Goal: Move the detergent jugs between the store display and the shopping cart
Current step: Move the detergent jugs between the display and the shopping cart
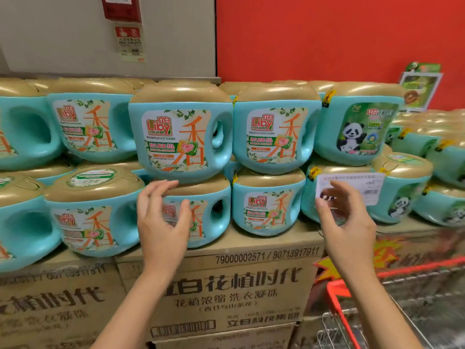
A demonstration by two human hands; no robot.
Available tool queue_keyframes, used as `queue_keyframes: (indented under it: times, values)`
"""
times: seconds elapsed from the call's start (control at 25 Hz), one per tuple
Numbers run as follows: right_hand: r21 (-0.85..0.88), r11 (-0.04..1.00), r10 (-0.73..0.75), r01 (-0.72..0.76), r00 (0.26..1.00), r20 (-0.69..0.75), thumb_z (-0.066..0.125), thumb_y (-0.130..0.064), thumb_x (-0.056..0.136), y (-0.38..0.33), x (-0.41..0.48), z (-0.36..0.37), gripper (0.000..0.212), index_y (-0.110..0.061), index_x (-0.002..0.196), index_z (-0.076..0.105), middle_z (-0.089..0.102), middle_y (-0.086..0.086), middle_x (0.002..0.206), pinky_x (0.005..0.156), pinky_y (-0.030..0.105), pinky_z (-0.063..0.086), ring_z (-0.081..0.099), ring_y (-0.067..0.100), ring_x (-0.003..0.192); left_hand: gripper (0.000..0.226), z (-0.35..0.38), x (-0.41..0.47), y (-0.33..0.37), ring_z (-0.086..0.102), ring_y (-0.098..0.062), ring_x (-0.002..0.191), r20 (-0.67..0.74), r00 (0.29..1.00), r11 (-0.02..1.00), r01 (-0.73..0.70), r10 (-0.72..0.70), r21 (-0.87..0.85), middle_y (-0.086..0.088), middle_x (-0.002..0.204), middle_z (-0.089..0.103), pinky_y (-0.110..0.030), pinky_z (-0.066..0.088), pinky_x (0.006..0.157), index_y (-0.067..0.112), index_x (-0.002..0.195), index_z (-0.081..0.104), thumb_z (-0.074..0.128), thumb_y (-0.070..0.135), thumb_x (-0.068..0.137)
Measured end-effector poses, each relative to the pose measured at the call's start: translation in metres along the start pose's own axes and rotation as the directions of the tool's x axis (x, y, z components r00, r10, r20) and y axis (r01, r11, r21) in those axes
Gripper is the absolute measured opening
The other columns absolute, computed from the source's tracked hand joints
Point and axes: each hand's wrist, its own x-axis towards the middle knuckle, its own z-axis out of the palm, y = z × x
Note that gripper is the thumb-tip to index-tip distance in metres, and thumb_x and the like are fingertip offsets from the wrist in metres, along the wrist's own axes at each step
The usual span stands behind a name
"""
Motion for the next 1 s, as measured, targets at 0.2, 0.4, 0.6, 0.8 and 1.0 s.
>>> queue_keyframes:
  times: [0.2,0.4,0.6,0.8,1.0]
  values:
    - [0.039,0.955,0.294,-0.296,0.955,0.050,0.064,-0.007,0.089,0.009,-0.135,-0.076,0.026,-0.030,0.101,0.064,0.070,-0.007,0.085,0.074,0.018,0.052,0.066,0.011,0.080,0.025,-0.025,-0.111,0.004,0.062,-0.002,0.080,0.523,0.825,0.940,0.318,-0.212,-0.121,0.005,0.092,0.071,-0.005,0.045,0.070,0.031,0.092,0.069,0.067,0.006,0.087]
    - [-0.012,0.746,0.662,-0.666,0.739,0.120,0.064,0.001,0.087,0.007,-0.267,-0.167,0.023,-0.022,0.087,0.068,0.062,0.021,0.074,0.064,0.025,0.046,0.053,0.022,0.066,0.019,-0.044,-0.239,0.022,0.064,0.005,0.076,0.825,0.409,0.805,0.587,-0.390,0.089,0.015,0.081,0.073,-0.005,0.045,0.067,0.024,0.091,0.071,0.067,0.006,0.088]
    - [-0.112,0.643,0.765,-0.757,0.640,0.065,0.067,-0.002,0.087,0.008,-0.327,-0.269,0.016,-0.016,0.093,0.069,0.067,0.017,0.078,0.068,0.029,0.050,0.058,0.019,0.068,0.022,-0.049,-0.341,0.064,0.067,-0.003,0.076,0.903,0.115,0.709,0.663,-0.413,0.240,0.004,0.079,0.075,-0.005,0.047,0.067,0.016,0.087,0.072,0.065,-0.004,0.087]
    - [-0.161,0.616,0.787,-0.772,0.610,0.086,0.067,-0.006,0.087,0.028,-0.339,-0.377,0.018,-0.022,0.096,0.069,0.068,0.006,0.077,0.070,0.023,0.050,0.063,0.022,0.072,0.017,-0.020,-0.408,0.126,0.066,0.004,0.081,0.910,0.144,0.757,0.612,-0.390,0.228,0.014,0.089,0.075,-0.011,0.047,0.077,0.024,0.093,0.072,0.066,0.009,0.090]
    - [-0.186,0.663,0.745,-0.725,0.663,0.075,0.067,-0.011,0.088,0.057,-0.311,-0.466,0.015,-0.025,0.094,0.069,0.069,0.009,0.079,0.075,0.038,0.054,0.065,0.030,0.078,0.021,0.024,-0.454,0.198,0.066,0.004,0.072,0.883,0.250,0.703,0.702,-0.397,0.118,0.004,0.080,0.075,-0.006,0.047,0.068,0.018,0.093,0.072,0.063,-0.001,0.089]
